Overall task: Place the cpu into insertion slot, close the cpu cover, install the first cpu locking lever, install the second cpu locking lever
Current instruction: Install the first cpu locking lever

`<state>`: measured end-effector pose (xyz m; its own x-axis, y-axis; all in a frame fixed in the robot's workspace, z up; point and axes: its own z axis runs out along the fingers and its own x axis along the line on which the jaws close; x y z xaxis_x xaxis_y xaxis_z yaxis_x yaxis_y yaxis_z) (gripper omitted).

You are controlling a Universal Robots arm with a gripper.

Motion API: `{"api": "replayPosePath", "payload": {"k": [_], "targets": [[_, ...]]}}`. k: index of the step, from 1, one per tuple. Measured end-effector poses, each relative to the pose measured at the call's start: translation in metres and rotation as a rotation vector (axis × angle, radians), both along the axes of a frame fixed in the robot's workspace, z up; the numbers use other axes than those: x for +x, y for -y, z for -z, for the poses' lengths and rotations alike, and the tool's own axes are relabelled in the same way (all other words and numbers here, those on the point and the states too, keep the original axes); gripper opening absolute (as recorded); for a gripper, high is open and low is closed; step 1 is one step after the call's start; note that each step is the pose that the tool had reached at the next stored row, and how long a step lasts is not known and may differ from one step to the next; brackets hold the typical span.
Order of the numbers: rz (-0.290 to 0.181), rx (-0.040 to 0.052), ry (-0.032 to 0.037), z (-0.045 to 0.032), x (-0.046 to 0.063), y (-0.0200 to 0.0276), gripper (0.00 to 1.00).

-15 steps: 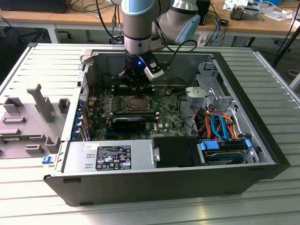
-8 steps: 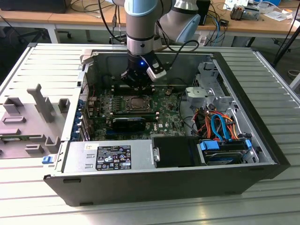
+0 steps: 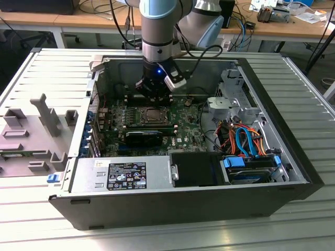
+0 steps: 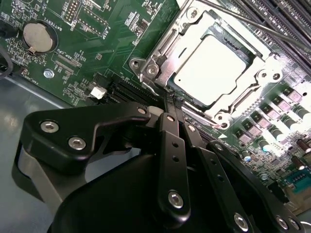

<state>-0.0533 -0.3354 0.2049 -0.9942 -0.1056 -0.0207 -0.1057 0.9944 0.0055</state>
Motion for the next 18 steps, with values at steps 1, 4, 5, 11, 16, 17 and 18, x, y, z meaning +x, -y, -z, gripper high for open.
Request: {"api": "replayPosePath", "payload": {"k": [1,4,5,11,16,17,18], "targets": [[0.0,-0.0001,-0.0001,0.0,0.0,0.0003,0.11],[0.0,-0.0002,-0.0001,0.0,0.004,0.0004,0.11],[0.0,-0.0001,0.0,0.0001,0.005,0.0004,0.11],[0.0,-0.0001,-0.0001,0.0003,0.008,0.0008,0.11],[0.0,0.0,0.0001,0.001,0.012,0.001,0.11],[0.0,0.0002,0.0002,0.0014,0.014,0.001,0.11],[0.0,0.0002,0.0001,0.0017,0.015,0.001,0.11]]}}
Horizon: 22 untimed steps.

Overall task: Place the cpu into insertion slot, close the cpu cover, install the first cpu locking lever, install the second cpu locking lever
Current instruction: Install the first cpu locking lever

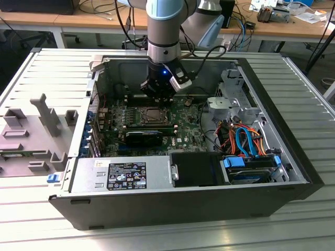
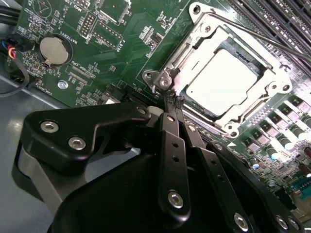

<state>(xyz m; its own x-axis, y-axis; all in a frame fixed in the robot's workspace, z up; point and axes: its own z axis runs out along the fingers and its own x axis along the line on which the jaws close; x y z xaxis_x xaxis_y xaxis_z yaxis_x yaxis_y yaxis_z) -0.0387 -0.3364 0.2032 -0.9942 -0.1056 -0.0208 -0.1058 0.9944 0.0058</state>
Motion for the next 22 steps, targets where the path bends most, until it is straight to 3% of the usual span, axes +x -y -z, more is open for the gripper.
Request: {"api": "replayPosePath", "payload": {"k": [11,17,22], "targets": [[0.0,0.0045,-0.0001,0.0009,-0.0013,-0.0021,0.11],[0.0,0.0046,0.0,-0.0055,-0.0013,-0.0021,0.11],[0.0,0.0045,-0.0001,-0.0056,-0.0013,0.0022,0.11]]}}
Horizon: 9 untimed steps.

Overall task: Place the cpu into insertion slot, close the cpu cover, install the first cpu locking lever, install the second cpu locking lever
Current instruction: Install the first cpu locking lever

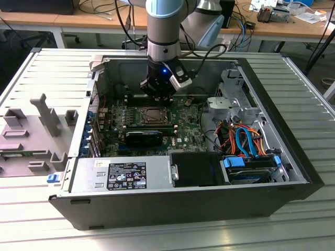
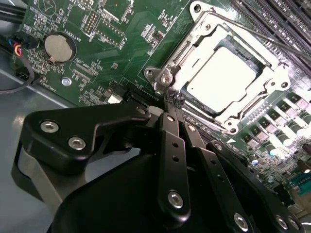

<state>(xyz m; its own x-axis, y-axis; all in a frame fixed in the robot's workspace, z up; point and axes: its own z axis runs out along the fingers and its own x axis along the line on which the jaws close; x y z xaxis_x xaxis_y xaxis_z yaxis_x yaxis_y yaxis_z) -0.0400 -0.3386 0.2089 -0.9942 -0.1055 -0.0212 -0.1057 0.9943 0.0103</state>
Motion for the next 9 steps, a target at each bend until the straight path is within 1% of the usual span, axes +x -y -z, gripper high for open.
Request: {"api": "replayPosePath", "payload": {"k": [1,2,3,4,5,6,7,8,9], "targets": [[0.0,-0.0001,0.0,0.0,0.0,0.0017,0.11],[0.0,-0.0006,0.0,-0.0001,0.0,0.0045,0.11],[0.0,-0.003,0.0,0.0,0.0,0.0064,0.11],[0.0,-0.0063,0.0,0.0,0.0,0.0074,0.11],[0.0,-0.0126,0.0002,0.0001,0.0,0.0082,0.11],[0.0,-0.0229,0.0002,0.0001,0.0,0.0089,0.11],[0.0,-0.0391,0.0,0.0,0.0,0.0097,0.11],[0.0,-0.0527,0.0,-0.0001,0.0,0.0102,0.11],[0.0,-0.0768,0.0,0.0,0.0001,0.0113,0.11]]}}
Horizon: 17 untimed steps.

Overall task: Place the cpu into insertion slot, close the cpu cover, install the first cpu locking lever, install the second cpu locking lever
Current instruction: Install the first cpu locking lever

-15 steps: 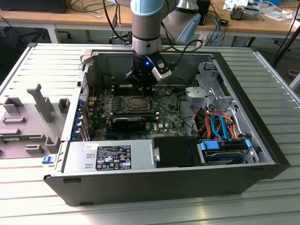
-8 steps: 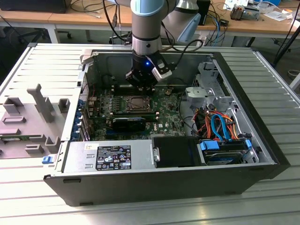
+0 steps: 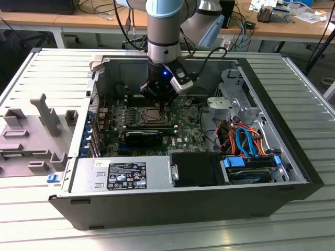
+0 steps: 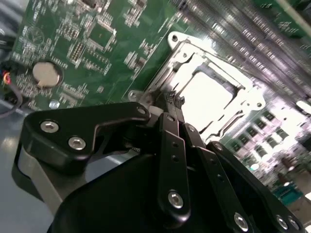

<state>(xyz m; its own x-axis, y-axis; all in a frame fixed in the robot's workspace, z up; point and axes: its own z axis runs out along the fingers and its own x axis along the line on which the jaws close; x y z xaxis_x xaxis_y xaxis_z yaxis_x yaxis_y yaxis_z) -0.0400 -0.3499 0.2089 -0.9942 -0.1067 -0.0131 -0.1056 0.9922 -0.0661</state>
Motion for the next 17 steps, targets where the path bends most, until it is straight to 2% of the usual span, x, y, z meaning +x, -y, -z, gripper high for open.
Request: {"api": "replayPosePath", "payload": {"k": [1,2,10,14,17], "targets": [[0.002,-0.0067,-0.0001,0.0,0.0,0.0009,0.11],[0.007,-0.0076,-0.0001,0.0,0.0,0.0013,0.11],[0.065,-0.0123,-0.0003,-0.0001,0.0,0.0031,0.11],[0.072,-0.0126,-0.0003,-0.0009,0.0,0.0067,0.11],[0.073,-0.0125,-0.0002,-0.0048,0.0001,0.0084,0.11]]}}
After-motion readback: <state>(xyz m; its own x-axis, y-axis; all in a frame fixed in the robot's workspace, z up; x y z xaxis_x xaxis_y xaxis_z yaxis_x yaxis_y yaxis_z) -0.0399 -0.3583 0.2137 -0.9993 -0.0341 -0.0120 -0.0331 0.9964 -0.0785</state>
